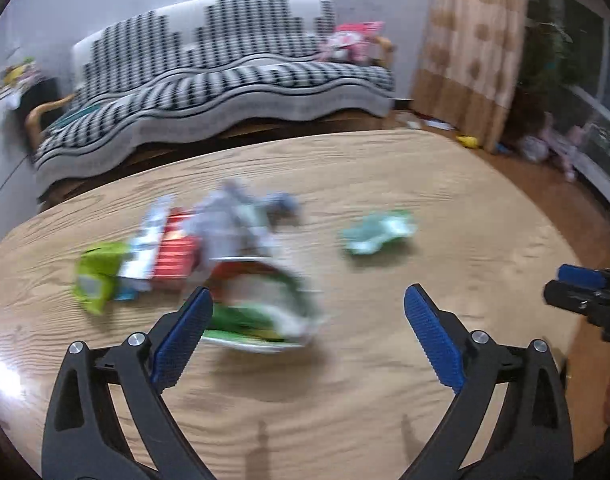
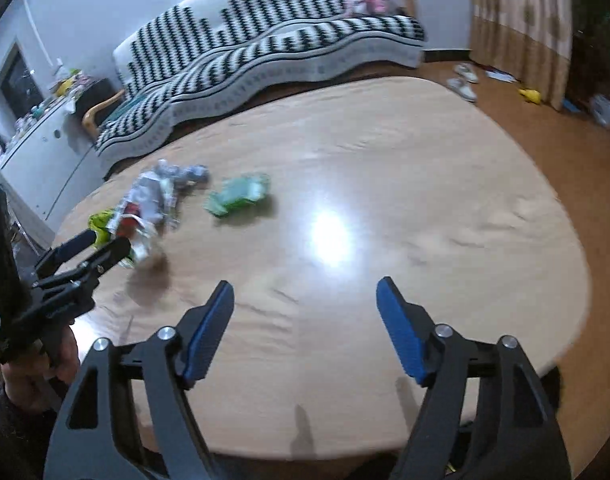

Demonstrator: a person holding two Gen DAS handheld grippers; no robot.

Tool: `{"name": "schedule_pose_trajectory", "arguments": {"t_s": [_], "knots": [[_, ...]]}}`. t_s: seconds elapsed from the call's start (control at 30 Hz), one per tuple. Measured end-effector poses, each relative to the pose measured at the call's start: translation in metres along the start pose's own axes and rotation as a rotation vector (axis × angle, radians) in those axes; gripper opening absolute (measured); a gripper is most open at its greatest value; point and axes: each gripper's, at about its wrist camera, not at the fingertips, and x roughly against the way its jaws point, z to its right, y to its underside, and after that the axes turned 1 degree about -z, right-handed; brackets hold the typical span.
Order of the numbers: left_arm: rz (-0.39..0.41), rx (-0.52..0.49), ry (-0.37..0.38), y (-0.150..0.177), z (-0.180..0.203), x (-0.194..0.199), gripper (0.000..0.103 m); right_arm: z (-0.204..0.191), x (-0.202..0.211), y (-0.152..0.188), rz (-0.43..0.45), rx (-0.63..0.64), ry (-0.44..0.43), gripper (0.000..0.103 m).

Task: Collect trash
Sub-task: 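Return both open tools to the table above the remaining trash, then grasp the white paper cup with left tool while right tool grasps the pale green carton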

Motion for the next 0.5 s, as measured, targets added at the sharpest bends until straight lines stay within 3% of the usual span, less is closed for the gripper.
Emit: {"name": "schedule_pose_trajectory", "arguments": {"t_s": [0.23, 0.5], "knots": [[-0.058, 0.05, -0.008, -0.003, -0.045, -0.025, 0.094, -0.05, -0.053, -0.038, -0.004, 0.019, -0.007, 0.082], [-0.13, 0.058, 0.022, 0.002, -0.046, -0.06, 0.095, -0.078, -0.122, -0.07, -0.024, 0.034, 0.067, 0.087]]}}
